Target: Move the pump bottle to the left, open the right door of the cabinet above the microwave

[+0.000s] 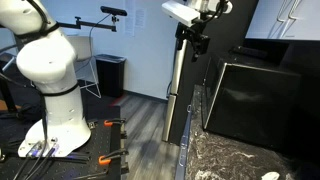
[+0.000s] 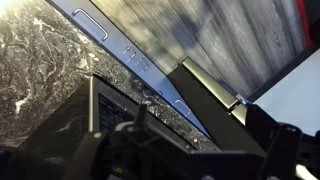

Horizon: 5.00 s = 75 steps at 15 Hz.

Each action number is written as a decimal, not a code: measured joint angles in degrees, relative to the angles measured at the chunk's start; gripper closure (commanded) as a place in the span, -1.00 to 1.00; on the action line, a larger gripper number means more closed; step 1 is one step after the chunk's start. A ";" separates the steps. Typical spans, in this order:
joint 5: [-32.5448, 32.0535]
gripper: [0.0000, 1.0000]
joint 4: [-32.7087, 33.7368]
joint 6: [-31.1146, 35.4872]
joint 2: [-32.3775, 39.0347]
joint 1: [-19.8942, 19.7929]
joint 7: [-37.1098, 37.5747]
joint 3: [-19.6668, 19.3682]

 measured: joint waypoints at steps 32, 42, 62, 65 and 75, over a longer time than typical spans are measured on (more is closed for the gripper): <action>-17.69 -1.00 -13.92 3.50 -5.02 -24.74 12.35 -2.37; -17.71 -1.00 -13.93 6.45 -4.20 -24.65 12.03 -3.89; -17.60 -1.00 -1.91 25.76 25.25 -26.36 4.61 -10.78; -17.61 -1.00 -1.94 25.76 25.18 -26.63 4.61 -10.70; -13.03 -1.00 -1.80 36.33 32.17 -27.92 -3.09 -6.45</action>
